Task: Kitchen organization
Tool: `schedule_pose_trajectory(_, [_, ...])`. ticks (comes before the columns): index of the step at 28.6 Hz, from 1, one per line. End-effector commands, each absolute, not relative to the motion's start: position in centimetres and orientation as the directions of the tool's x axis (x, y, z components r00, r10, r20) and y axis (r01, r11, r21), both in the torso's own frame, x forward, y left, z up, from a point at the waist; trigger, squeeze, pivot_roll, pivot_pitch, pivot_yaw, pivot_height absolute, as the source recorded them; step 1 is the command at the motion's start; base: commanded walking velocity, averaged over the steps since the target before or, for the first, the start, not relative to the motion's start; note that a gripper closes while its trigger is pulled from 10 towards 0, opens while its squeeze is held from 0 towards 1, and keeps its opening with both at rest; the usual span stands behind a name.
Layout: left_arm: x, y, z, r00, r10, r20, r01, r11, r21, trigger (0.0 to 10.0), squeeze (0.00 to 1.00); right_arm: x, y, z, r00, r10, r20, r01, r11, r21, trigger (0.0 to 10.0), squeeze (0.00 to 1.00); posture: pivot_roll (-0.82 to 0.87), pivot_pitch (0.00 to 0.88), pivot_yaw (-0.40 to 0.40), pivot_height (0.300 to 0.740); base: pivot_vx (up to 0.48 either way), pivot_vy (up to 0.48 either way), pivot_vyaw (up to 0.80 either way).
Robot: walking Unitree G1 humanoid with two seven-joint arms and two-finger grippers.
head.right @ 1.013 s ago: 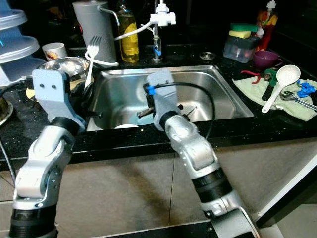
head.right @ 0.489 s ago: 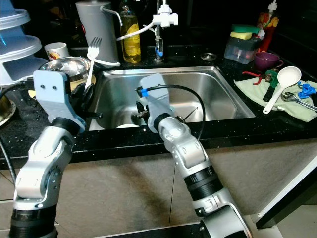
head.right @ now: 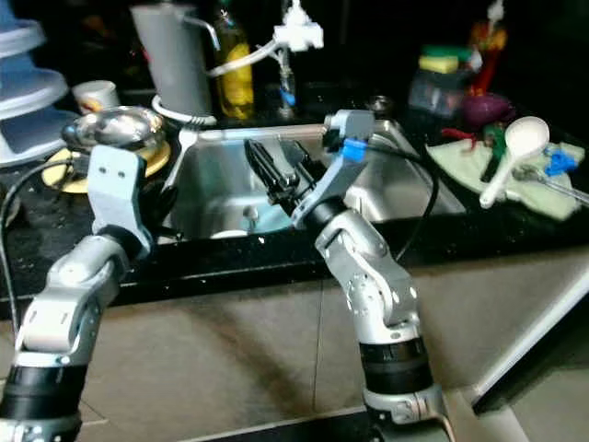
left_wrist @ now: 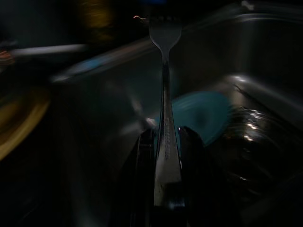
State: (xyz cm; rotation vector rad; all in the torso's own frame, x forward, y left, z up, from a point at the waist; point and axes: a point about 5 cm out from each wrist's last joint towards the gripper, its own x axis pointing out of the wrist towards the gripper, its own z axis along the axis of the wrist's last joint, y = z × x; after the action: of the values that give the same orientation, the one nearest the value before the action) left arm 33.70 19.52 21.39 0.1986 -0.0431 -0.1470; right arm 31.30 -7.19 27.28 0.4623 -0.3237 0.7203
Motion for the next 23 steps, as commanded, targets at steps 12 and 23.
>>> schedule_pose_trajectory(12, [37.4,22.3,23.0,0.965,-0.187,-0.185,0.256,0.826,0.502,10.0,0.0,29.2,-7.6,28.1,0.627,0.604,0.492,-0.768,0.583,0.264,10.0,0.0,-0.05,0.0,0.02,0.74,0.0,0.0,-0.13])
schedule_pose_trajectory(23, [38.0,24.0,19.9,0.873,-0.155,-0.462,0.441,0.655,0.614,10.0,0.0,28.5,-8.0,28.2,0.63,0.61,0.48,-0.767,0.586,0.261,10.0,0.0,-0.09,0.0,0.035,0.74,0.0,0.0,0.0])
